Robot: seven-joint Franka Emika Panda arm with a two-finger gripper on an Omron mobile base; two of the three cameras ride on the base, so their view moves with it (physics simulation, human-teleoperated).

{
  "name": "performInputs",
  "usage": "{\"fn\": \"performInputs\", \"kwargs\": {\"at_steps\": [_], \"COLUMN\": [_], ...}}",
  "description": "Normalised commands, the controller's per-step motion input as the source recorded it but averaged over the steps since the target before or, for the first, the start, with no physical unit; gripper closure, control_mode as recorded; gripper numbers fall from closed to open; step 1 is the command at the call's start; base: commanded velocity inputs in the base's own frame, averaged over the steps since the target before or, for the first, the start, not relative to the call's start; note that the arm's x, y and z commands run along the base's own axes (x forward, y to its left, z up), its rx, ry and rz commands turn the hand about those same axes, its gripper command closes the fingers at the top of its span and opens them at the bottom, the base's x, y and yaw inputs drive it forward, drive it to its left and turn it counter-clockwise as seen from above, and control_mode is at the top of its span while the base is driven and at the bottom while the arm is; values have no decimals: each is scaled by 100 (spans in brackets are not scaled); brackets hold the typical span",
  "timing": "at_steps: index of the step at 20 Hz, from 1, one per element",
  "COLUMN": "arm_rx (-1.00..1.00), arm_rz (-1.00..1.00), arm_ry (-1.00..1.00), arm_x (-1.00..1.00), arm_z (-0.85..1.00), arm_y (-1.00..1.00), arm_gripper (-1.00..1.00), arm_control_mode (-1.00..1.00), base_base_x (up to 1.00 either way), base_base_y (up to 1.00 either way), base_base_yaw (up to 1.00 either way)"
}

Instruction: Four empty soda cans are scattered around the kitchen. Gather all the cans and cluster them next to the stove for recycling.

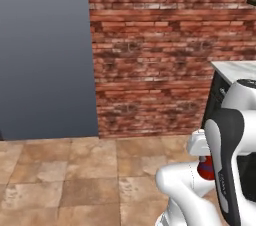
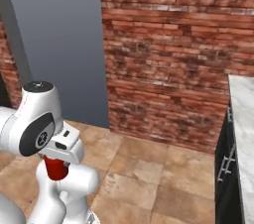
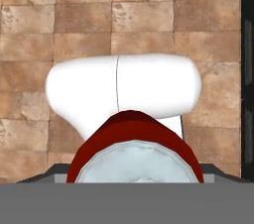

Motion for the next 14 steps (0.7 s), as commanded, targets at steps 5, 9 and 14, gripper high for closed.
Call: {"fn": "performInputs", "kwargs": {"at_steps": [5,9,14], "arm_rx": [0,0,0], "arm_rz": [0,0,0], "arm_ry": [0,0,0], "arm_x": [0,0,0], "arm_z": [0,0,0], "arm_y": [0,0,0], "arm_gripper": [100,100,100], "arm_control_mode": [100,100,100], "base_base_x": [60,-5,-21], "base_base_y": [49,99,100], "base_base_yaw": [-26,-19,-17]}}
